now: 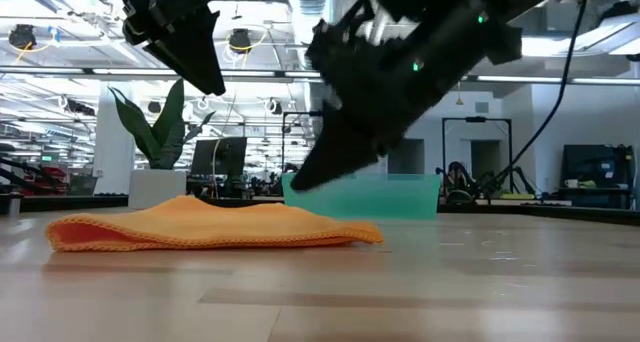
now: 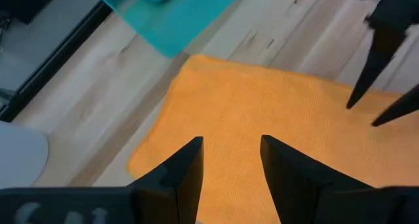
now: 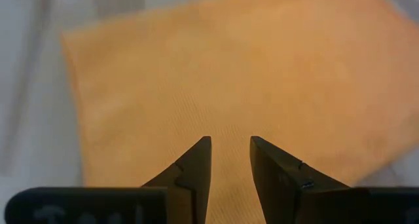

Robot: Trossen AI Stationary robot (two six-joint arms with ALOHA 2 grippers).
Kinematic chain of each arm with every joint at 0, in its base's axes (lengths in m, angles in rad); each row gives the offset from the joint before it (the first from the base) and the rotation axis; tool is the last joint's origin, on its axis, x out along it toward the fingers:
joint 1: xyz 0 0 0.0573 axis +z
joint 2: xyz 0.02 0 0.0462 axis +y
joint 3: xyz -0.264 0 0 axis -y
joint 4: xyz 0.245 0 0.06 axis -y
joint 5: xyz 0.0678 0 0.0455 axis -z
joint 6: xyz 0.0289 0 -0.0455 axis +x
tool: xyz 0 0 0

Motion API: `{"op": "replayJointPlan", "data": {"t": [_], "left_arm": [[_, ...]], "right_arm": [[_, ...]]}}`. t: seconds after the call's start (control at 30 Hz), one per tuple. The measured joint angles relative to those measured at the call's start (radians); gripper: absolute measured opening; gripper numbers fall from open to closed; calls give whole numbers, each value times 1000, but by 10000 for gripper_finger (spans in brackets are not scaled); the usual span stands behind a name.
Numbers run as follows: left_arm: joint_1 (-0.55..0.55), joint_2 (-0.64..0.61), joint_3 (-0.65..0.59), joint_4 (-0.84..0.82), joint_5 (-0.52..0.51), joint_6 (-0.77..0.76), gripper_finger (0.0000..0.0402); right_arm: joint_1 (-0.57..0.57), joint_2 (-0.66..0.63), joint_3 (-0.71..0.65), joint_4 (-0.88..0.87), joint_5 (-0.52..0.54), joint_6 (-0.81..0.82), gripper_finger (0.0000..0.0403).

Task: Roll microfiber towels into tight, uniform cylinder then place into a basket
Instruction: Fold the yellow microfiber towel

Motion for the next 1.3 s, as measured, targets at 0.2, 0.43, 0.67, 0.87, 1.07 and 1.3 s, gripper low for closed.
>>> {"op": "replayJointPlan", "data": {"t": [0.2,0.43,0.67,0.87,1.07,1.3], "left_arm": [[0,0,0,5,0,0,146],[0,0,0,5,0,0,146],[0,0,0,5,0,0,146],[0,0,0,7,0,0,146],[0,0,0,8,0,0,146],[0,1,0,9,0,0,146]], "right_arm": [[-15,50,46,-110,2,-21,129],[-22,33,51,-285,-17,55,129],[-23,25,58,-422,-220,177,129],[-3,33,139,-599,-413,210,129],[58,32,220,-759,-276,136,129],[136,-63,207,-826,-40,113,129]]}}
